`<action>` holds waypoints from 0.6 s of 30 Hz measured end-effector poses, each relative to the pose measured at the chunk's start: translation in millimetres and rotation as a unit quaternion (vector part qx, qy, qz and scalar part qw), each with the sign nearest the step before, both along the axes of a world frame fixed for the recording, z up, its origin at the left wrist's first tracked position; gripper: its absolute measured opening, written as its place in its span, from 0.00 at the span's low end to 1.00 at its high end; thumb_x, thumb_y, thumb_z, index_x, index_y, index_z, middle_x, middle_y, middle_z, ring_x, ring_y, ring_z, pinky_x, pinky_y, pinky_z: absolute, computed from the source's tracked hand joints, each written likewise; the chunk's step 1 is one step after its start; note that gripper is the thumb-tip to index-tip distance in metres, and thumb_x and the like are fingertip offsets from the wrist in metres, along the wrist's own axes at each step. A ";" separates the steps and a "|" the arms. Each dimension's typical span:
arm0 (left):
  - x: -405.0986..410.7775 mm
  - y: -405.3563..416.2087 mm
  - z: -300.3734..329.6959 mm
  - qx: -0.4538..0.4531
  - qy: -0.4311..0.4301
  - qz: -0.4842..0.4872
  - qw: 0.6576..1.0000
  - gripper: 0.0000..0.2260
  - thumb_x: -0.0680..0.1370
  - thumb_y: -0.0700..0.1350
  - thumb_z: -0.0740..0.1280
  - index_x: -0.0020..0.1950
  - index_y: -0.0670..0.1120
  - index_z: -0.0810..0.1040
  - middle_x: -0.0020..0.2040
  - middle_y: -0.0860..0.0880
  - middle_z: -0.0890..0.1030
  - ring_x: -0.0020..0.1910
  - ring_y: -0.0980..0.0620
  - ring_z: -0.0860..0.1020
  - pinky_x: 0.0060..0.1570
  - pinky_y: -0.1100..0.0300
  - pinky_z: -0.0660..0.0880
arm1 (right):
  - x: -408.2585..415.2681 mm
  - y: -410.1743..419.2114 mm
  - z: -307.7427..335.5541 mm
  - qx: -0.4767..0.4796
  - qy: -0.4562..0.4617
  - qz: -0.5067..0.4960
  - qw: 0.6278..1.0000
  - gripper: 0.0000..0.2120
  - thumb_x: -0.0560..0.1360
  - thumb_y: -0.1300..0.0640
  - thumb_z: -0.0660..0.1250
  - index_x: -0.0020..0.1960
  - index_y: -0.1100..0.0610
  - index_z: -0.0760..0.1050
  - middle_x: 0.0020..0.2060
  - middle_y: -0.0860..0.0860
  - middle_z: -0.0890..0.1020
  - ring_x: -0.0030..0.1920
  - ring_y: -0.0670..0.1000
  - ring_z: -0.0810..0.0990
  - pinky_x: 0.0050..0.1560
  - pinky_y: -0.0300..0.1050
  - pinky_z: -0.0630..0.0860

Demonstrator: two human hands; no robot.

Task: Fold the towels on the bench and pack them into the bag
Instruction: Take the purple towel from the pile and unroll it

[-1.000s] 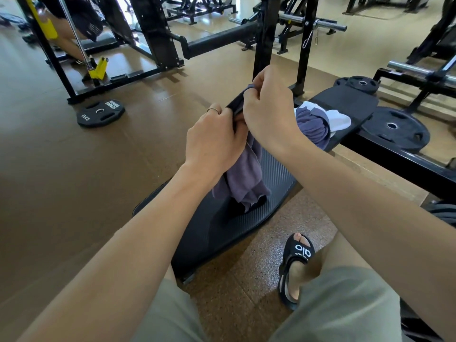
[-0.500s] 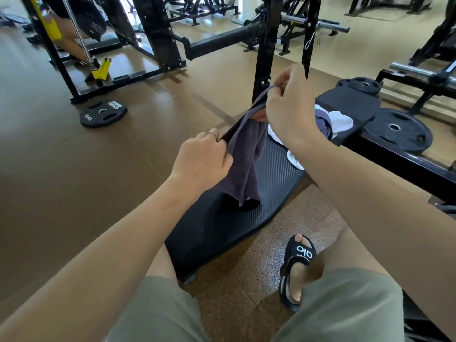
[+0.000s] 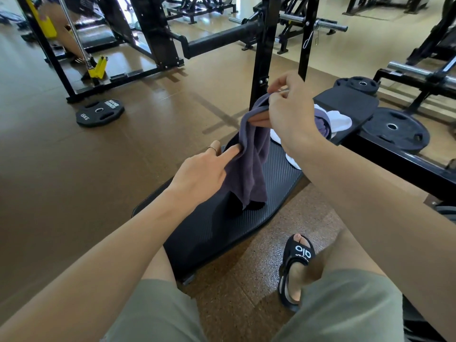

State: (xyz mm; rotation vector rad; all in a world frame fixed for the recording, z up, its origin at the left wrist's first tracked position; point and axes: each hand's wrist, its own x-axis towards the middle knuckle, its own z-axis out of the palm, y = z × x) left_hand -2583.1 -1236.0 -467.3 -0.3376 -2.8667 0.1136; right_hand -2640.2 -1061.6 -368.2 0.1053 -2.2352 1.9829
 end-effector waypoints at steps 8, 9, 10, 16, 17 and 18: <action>-9.6 12.8 3.2 0.043 0.016 -0.021 0.999 0.19 0.83 0.56 0.58 0.67 0.46 0.74 0.60 0.45 0.75 0.51 0.44 0.78 0.37 0.53 0.76 | 0.5 -1.4 -0.3 0.007 0.024 0.020 0.999 0.12 0.80 0.68 0.54 0.47 0.57 0.73 0.49 0.63 0.81 0.40 0.58 0.87 0.37 0.47 0.85; -10.3 13.6 4.7 0.040 0.021 -0.023 0.999 0.19 0.83 0.56 0.58 0.67 0.46 0.76 0.61 0.46 0.77 0.52 0.45 0.78 0.39 0.52 0.78 | -1.0 -0.1 -0.4 0.005 0.025 0.020 0.999 0.12 0.80 0.68 0.53 0.47 0.57 0.73 0.48 0.63 0.81 0.40 0.59 0.87 0.38 0.49 0.85; -10.8 14.2 5.9 0.034 0.021 -0.026 0.999 0.19 0.83 0.55 0.58 0.67 0.46 0.77 0.60 0.47 0.78 0.52 0.46 0.79 0.40 0.51 0.79 | -1.6 1.7 0.1 0.006 0.026 0.018 0.999 0.12 0.80 0.68 0.53 0.47 0.57 0.73 0.48 0.63 0.81 0.39 0.58 0.87 0.39 0.49 0.85; -4.0 5.2 -1.9 0.061 0.007 -0.001 0.998 0.15 0.85 0.51 0.57 0.54 0.45 0.81 0.51 0.50 0.80 0.48 0.47 0.79 0.36 0.53 0.74 | -15.4 18.5 -0.2 -0.009 0.043 -0.042 0.998 0.12 0.76 0.65 0.53 0.45 0.53 0.73 0.46 0.61 0.82 0.40 0.59 0.87 0.41 0.53 0.85; -1.5 0.0 -4.5 0.074 -0.008 0.005 0.997 0.15 0.85 0.51 0.57 0.53 0.45 0.80 0.50 0.50 0.79 0.48 0.47 0.79 0.37 0.52 0.76 | -19.2 23.5 -1.2 -0.013 0.046 -0.058 0.997 0.13 0.77 0.66 0.53 0.44 0.53 0.73 0.45 0.60 0.82 0.40 0.59 0.86 0.40 0.52 0.85; 1.0 -6.5 -6.4 0.082 -0.016 0.009 0.996 0.16 0.86 0.51 0.56 0.52 0.45 0.80 0.49 0.50 0.78 0.47 0.47 0.79 0.38 0.51 0.77 | -21.3 28.5 -1.3 -0.008 0.044 -0.076 0.996 0.13 0.76 0.67 0.53 0.44 0.54 0.73 0.44 0.59 0.82 0.40 0.60 0.86 0.40 0.52 0.85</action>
